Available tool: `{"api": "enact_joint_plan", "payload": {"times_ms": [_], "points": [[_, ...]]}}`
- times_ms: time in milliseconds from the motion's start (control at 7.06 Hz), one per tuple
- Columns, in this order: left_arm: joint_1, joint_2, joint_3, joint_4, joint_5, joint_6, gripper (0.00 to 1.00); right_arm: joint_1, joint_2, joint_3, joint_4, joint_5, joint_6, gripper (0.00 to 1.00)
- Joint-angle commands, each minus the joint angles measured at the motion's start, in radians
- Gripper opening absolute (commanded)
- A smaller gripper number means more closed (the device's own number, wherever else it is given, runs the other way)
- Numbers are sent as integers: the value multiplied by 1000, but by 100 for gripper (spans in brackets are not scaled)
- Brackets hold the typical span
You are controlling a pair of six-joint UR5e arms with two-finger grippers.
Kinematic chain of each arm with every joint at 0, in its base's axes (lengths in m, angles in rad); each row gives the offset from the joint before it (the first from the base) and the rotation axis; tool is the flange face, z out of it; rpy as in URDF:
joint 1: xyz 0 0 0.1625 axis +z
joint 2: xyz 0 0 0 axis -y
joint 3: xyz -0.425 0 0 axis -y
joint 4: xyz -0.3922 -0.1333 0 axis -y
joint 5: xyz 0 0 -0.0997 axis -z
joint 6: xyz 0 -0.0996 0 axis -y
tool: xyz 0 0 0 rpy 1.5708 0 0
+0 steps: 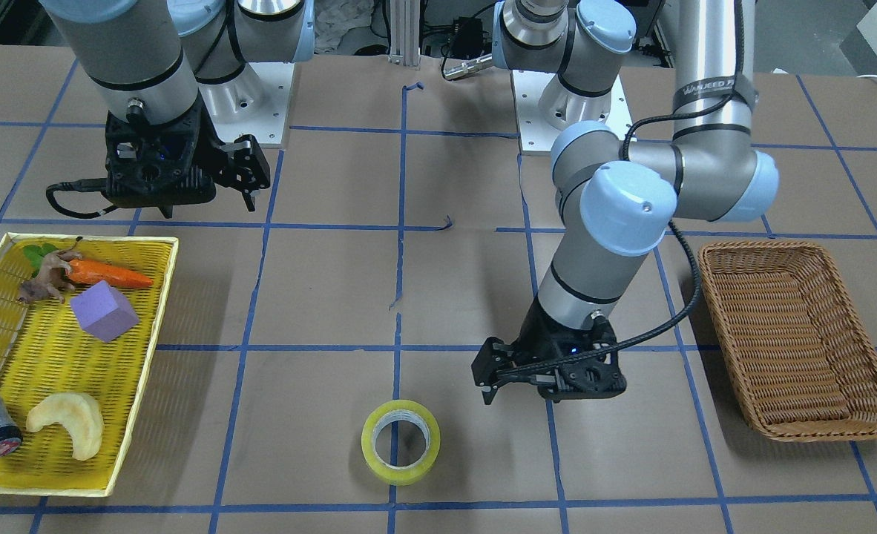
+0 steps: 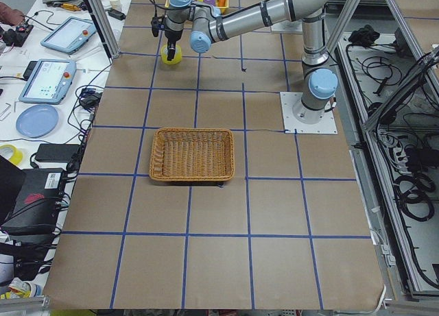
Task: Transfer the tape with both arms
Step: 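Open the right gripper and raise it while the left arm reaches toward the tape, then lower the left gripper onto the tape roll rim and grasp it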
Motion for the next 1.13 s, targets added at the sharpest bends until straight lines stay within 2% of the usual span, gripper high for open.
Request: {"api": "enact_joint_plan", "payload": {"times_ms": [0, 425, 567, 708, 850, 992], "points": [[-81, -115, 0, 133, -10, -41, 100, -10, 1, -73, 6, 1, -11, 100], [-103, -218, 11, 236, -27, -80, 96, -10, 1, -86, 7, 4, -11, 100], [-116, -246, 38, 236, -28, -112, 90, -10, 3, -92, 6, 4, -11, 100], [-121, -270, 58, 236, -27, -114, 77, -10, 4, -100, 6, 4, -11, 100], [-121, -284, 59, 235, -25, -114, 27, -10, 6, -100, 6, 4, -11, 100], [-121, -284, 60, 229, -24, -108, 0, -10, 7, -97, 7, 4, -11, 100]]}}
